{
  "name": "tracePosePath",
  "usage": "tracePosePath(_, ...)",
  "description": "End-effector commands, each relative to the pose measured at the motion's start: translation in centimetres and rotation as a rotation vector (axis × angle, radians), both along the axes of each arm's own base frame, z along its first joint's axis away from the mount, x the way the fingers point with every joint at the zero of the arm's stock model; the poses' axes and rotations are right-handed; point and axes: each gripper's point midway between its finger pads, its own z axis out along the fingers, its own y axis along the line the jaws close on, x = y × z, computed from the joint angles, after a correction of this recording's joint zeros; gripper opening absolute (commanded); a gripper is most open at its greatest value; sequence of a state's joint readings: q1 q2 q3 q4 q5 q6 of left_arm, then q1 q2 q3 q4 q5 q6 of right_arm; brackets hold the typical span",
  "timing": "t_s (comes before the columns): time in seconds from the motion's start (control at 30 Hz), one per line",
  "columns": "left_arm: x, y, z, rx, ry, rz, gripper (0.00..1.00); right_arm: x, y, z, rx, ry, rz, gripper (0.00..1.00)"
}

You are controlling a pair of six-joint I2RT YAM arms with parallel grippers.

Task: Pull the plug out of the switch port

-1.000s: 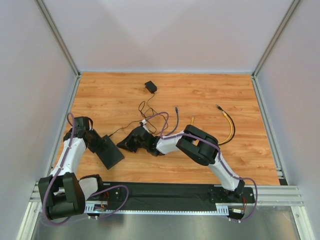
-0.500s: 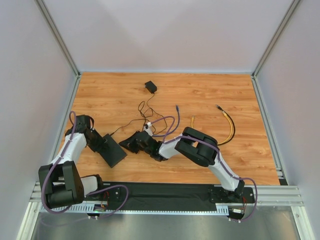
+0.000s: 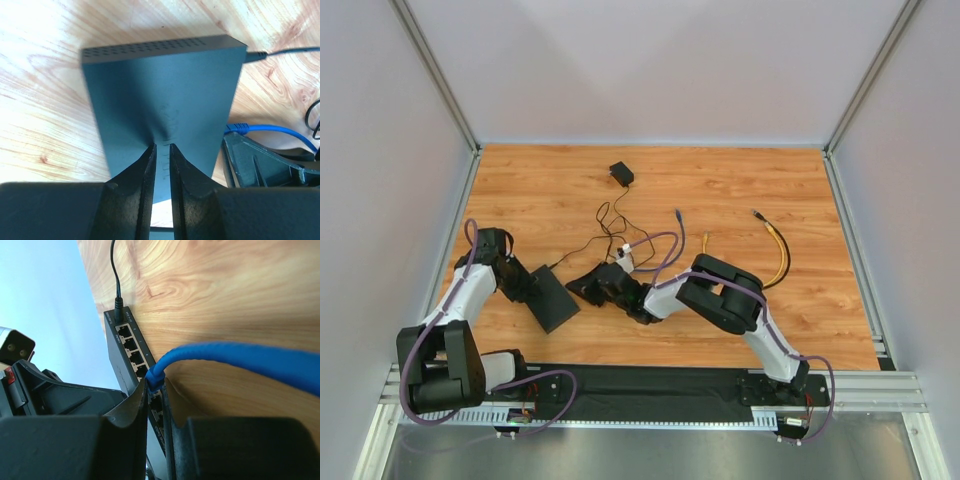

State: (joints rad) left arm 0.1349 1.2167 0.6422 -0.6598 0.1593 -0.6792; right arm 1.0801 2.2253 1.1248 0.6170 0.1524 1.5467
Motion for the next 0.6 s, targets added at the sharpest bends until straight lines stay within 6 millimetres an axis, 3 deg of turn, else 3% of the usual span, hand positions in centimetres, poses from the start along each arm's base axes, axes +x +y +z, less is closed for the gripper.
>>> tracePosePath(0.0,-1.9,1.5,-1.6,0.095,0.086,0.001,0.25,3.5,-4.6,-1.0,-0.121,-0.067,-0.167,0.0)
tracePosePath(0.27,-1.8,1.4,-1.2,0.098,0.069,-0.005,0.25,4.5,-4.4,1.7,-0.085,-0.11,-0.129,0.0)
tracePosePath(0.33,-1.8,1.3,-1.1,0.097,0.068,-0.007,0.25,4.5,-4.1,1.4,-0.114,-0.116,-0.098,0.0)
tracePosePath(0.57,0.4,0.7,2.7,0.09,-0.119,-0.075,0.24,0.8,-3.9,-0.3,-0.046,-0.101,-0.05,0.0)
